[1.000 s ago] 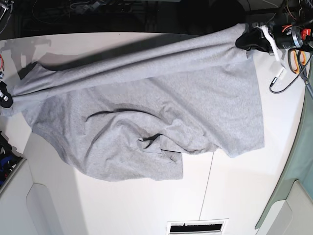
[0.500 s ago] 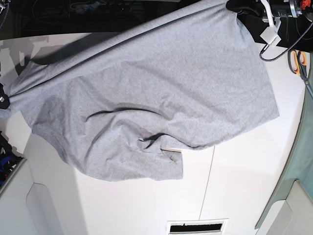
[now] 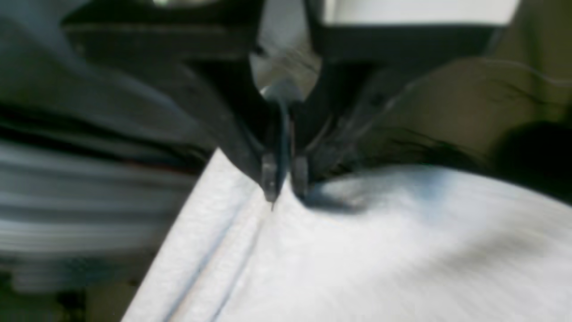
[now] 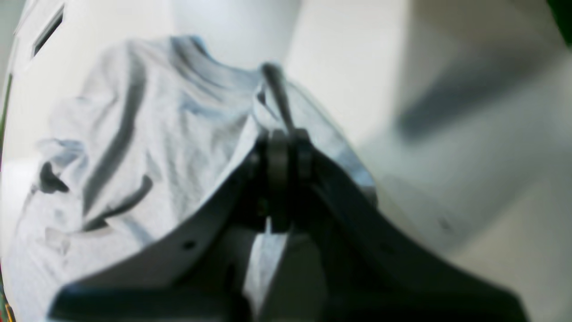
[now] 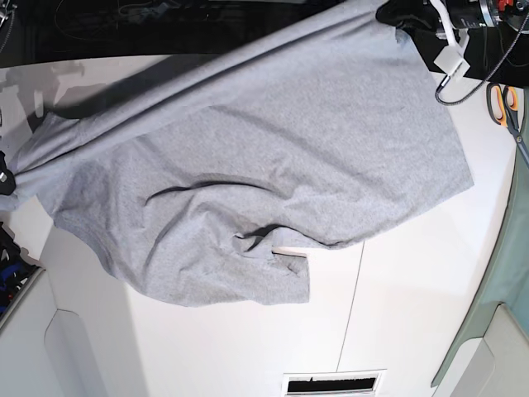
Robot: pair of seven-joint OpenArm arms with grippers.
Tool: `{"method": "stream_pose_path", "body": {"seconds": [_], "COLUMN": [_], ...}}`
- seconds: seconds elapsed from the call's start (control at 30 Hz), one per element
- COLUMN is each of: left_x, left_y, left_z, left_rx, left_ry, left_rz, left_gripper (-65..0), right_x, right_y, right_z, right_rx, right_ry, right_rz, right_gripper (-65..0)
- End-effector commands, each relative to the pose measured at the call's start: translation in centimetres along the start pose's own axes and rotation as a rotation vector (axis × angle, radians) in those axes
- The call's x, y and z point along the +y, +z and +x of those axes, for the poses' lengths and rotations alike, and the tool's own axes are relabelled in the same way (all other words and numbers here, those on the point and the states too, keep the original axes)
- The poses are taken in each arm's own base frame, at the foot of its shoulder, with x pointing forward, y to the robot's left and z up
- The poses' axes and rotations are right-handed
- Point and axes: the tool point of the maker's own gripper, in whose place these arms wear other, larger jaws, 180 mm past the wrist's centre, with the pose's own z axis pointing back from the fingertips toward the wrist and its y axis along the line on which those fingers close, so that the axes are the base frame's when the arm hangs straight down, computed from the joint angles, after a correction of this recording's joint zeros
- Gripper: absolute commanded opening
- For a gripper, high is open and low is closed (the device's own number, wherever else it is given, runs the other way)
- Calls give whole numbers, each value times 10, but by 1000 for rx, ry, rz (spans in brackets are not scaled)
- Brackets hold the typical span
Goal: Layout the t-shirt on the table in an organized manner, then fold the t-shirt properly
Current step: 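Release the corner and move the left gripper along the shirt edge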
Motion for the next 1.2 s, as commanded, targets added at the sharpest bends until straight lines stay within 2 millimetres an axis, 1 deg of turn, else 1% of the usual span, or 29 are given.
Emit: {"method": "stream_pose_path", "body": {"seconds": [0.0, 0.13, 0.2, 0.33, 0.43, 0.57, 0.67, 0.77, 0.87, 0.93, 1.0, 1.03, 1.07, 1.1, 1.13, 1.17], "left_x": [6, 34, 49, 72, 81, 90, 90, 90, 89, 89, 89, 89, 89, 89, 89, 88], "left_y": [3, -3, -7, -13, -16, -16, -17, -16, -16, -16, -16, -16, -16, -16, -16, -16], "left_z": [2, -3, -1, 12, 24, 33, 31, 26, 23, 24, 24, 24, 24, 24, 24, 26], "left_rx": [9, 18, 10, -23, -46, -45, -41, -29, -24, -25, -25, -25, -26, -26, -28, -35], "left_ry": [-18, 46, 86, 130, 137, 110, 113, 115, 118, 118, 118, 118, 118, 118, 119, 122], "left_rz": [18, 54, 67, 86, 95, 123, 123, 128, 127, 127, 127, 127, 127, 127, 125, 119], "left_gripper": [-650, -650, -650, -650, -650, -650, -650, -650, -642, -567, -490, -458, -431, -410, -396, -389], "right_x": [8, 34, 47, 71, 79, 78, 72, 61, 45, 34, 28, 27, 26, 26, 25, 26], "right_y": [3, -19, -30, -51, -60, -66, -66, -64, -60, -57, -53, -52, -51, -51, -51, -51], "right_z": [36, 39, 39, 34, 23, 8, -2, -9, -18, -24, -26, -27, -27, -26, -25, -24], "right_rx": [-79, -45, -35, -6, 17, 46, 68, 80, 100, 106, 99, 92, 89, 87, 86, 84], "right_ry": [51, 159, 211, 296, 326, 319, 324, 306, 280, 254, 232, 221, 212, 211, 210, 211], "right_rz": [14, 35, 44, 57, 57, 29, 14, -26, -95, -130, -140, -137, -137, -138, -139, -138], "right_gripper": [-650, -650, -650, -650, -650, -650, -650, -650, -650, -650, -650, -620, -535, -433, -337, -258]}}
